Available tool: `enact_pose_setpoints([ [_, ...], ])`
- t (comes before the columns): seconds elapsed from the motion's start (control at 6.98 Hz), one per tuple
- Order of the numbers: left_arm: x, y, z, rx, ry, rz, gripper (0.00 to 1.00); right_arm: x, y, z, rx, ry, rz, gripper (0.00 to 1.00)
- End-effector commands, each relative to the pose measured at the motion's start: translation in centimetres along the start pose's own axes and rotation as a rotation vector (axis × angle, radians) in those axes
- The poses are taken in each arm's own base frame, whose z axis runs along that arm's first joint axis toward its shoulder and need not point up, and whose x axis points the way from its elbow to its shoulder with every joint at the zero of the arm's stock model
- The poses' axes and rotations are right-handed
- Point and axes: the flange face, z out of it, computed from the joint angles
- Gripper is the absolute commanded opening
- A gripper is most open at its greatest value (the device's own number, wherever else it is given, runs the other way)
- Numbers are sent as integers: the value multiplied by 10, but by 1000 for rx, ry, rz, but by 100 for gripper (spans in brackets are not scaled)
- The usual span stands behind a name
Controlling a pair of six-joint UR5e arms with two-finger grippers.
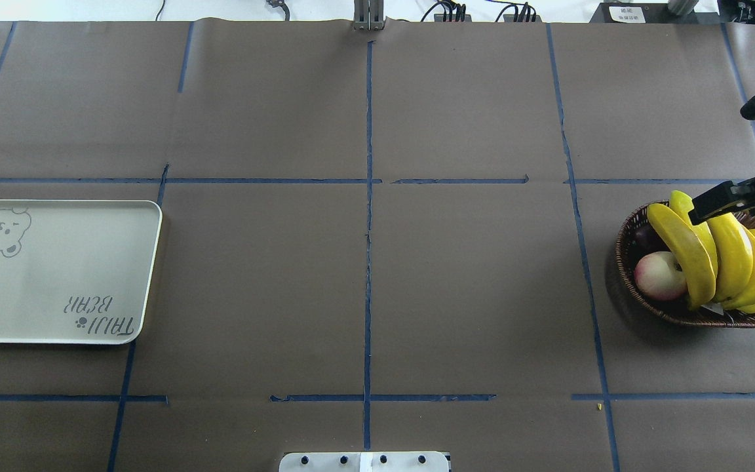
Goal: Transfer all bananas from basket to plate
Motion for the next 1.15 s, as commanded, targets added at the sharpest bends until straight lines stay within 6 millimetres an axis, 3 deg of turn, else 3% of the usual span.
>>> enact_pose_setpoints([
  [0.0,36,6,28,-4,37,-26,100,-14,16,38,-39,53,-55,98],
  [0.29,62,5,26,49,95,-58,100,-10,19,63,-85,72,-53,97],
  [0.43,77,4,29,56,119,-74,100,-12,20,66,-93,73,-59,94],
  [0.72,84,4,36,47,121,-69,100,-17,24,76,-113,76,-71,91],
  [1.0,84,4,36,46,119,-69,100,-14,25,79,-120,80,-69,77],
])
